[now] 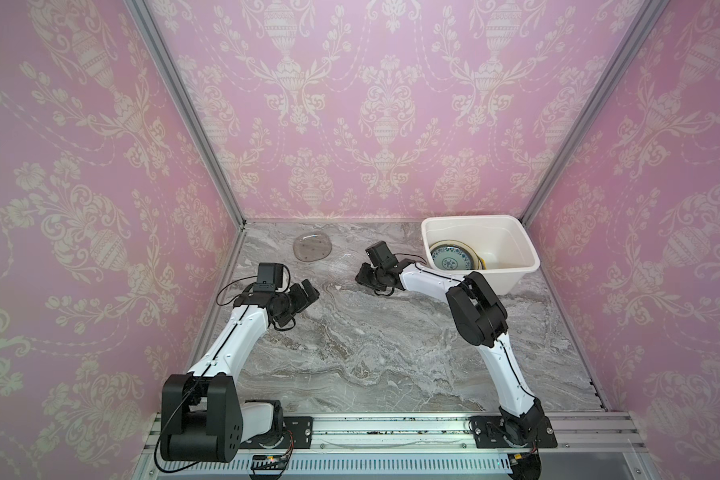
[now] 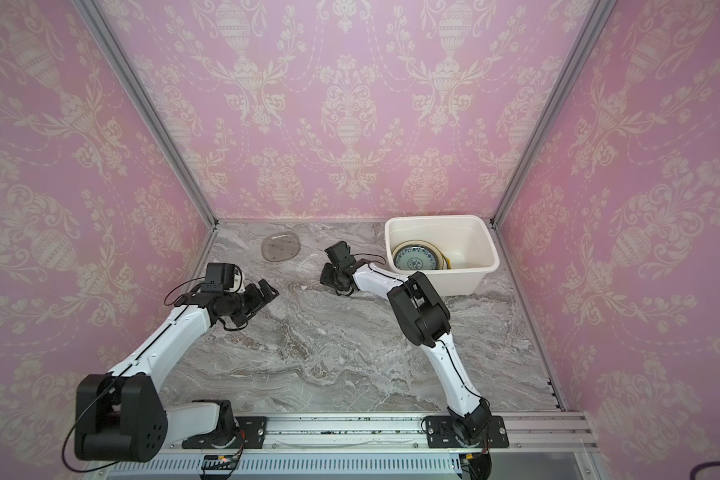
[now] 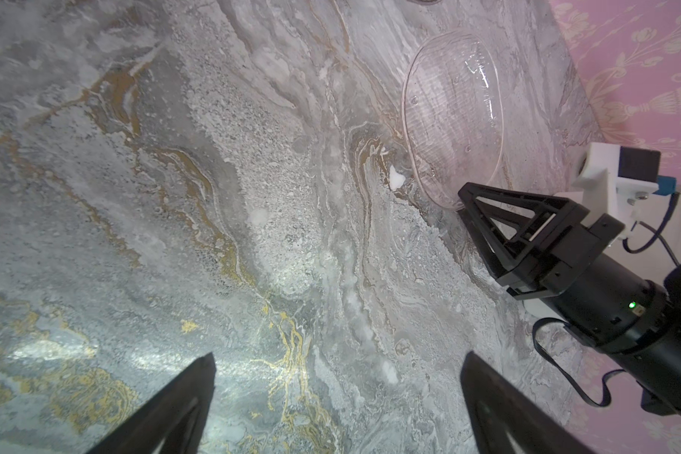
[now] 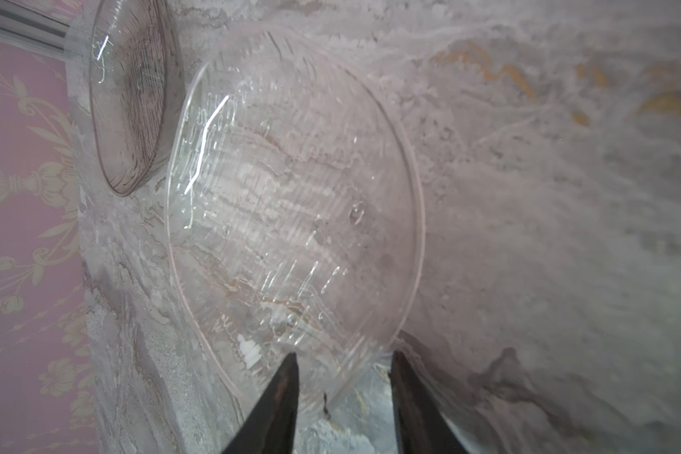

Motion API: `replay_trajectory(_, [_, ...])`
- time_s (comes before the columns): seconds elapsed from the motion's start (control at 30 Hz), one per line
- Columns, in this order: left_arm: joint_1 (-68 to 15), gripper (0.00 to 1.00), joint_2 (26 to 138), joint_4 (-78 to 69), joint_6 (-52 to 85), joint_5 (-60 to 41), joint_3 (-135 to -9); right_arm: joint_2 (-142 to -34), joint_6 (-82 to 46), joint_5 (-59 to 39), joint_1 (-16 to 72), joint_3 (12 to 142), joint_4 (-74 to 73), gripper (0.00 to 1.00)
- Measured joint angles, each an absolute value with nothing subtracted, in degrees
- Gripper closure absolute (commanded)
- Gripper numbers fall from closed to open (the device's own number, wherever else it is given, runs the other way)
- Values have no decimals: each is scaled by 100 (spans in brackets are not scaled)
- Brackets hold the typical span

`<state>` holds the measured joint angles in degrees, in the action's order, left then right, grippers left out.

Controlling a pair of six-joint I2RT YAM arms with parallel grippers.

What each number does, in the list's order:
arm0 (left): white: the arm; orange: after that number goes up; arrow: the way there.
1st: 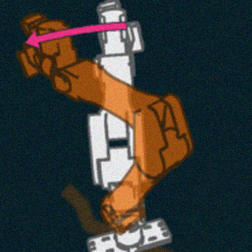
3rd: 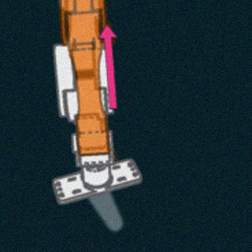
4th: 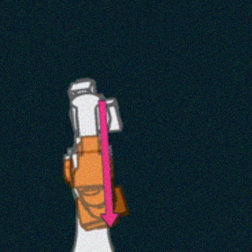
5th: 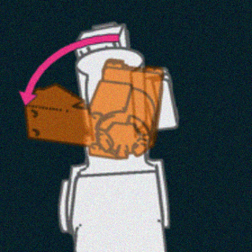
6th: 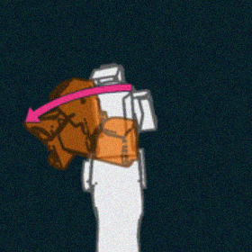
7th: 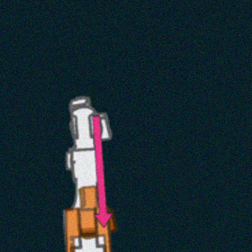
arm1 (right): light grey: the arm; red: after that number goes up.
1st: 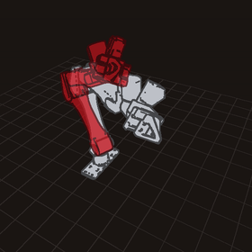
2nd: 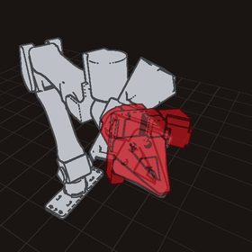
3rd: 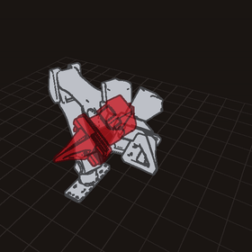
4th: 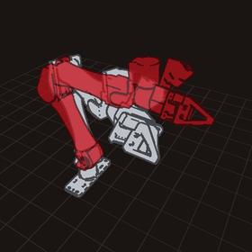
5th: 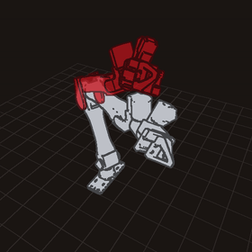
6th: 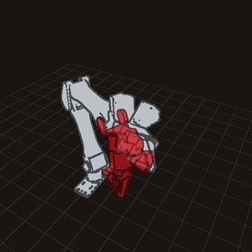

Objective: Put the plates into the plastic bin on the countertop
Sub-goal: 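Pinch the nearer clear glass plate's rim with the right gripper and lift it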

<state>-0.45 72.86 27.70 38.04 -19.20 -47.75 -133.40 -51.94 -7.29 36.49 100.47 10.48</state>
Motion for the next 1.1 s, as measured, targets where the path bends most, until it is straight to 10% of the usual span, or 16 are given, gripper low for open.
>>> replay_trajectory(0.5, [-1, 1, 7293, 2864, 3612, -1922, -4901, -13557, -5487, -757, 3638, 10156, 687, 98])
replay_trajectory(1.1, [32, 1, 6608, 3439, 3479, -1918, -5446, -12276, -5485, -764, 3688, 9039, 884, 100])
